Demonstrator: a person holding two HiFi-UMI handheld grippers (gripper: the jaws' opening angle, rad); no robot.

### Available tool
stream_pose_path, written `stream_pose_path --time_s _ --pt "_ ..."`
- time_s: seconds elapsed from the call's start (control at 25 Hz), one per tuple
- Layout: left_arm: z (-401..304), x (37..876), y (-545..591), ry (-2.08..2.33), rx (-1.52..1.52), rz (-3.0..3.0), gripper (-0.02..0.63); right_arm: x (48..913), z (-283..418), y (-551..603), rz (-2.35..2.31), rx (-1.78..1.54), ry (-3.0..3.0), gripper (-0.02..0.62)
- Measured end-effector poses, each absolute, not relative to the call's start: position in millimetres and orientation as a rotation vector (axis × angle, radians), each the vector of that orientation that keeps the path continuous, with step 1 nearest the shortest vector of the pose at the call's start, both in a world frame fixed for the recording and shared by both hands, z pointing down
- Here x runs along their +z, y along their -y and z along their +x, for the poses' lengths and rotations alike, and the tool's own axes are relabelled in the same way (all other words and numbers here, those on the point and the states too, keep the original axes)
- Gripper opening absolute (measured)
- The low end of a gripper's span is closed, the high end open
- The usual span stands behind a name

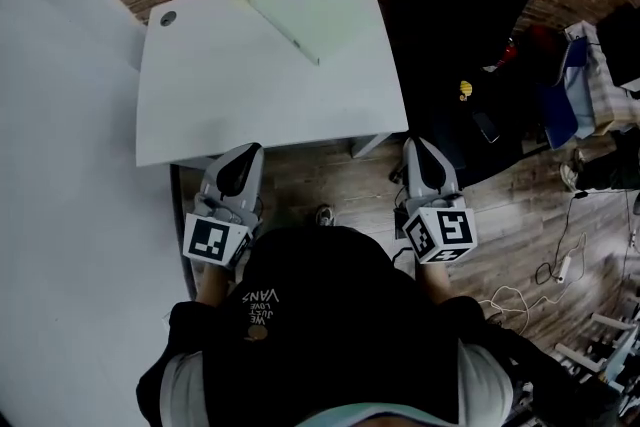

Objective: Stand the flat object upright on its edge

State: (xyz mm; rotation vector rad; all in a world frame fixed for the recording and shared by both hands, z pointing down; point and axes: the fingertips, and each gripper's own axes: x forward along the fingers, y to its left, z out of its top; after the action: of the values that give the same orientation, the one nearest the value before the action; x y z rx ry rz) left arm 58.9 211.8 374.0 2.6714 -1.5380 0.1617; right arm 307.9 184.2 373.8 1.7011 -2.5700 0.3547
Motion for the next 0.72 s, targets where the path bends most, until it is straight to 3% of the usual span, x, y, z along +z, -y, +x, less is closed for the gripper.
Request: stream_pose_path --time_s 0.72 --pt "11 375 -148 1.441 0.138 2.716 0.0 366 258 -134 1.792 0.335 2.527 -0.002"
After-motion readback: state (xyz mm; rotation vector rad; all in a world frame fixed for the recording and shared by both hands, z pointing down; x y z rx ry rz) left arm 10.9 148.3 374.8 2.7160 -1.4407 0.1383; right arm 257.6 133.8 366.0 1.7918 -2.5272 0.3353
